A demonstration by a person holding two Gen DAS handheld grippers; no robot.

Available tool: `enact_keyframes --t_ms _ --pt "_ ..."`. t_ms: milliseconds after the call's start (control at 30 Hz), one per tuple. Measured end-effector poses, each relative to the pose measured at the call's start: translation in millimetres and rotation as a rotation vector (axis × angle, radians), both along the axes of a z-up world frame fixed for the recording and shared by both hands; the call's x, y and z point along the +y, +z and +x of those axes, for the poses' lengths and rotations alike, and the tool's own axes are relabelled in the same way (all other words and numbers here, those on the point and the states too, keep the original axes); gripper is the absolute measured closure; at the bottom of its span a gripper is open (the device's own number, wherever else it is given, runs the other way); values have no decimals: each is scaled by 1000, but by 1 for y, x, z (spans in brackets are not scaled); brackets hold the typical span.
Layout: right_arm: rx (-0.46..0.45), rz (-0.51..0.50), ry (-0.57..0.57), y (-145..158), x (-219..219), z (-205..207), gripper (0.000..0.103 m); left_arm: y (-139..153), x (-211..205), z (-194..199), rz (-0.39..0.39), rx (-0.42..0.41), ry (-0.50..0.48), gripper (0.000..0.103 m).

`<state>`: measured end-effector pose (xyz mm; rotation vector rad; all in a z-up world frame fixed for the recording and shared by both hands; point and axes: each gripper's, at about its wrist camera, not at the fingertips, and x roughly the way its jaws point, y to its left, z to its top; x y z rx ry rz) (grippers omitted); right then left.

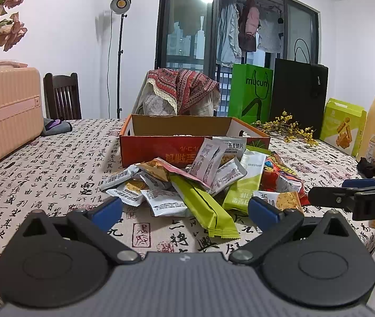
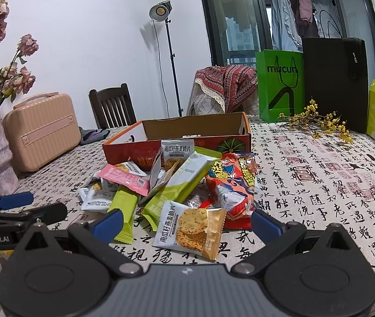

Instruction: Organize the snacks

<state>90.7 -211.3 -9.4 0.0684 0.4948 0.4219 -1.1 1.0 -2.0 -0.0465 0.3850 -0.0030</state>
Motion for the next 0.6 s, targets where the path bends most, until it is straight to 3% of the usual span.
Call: enact_keyframes --t_ms 600 --pt "44 -24 6 -13 11 18 0 -2 -1 15 12 12 18 0"
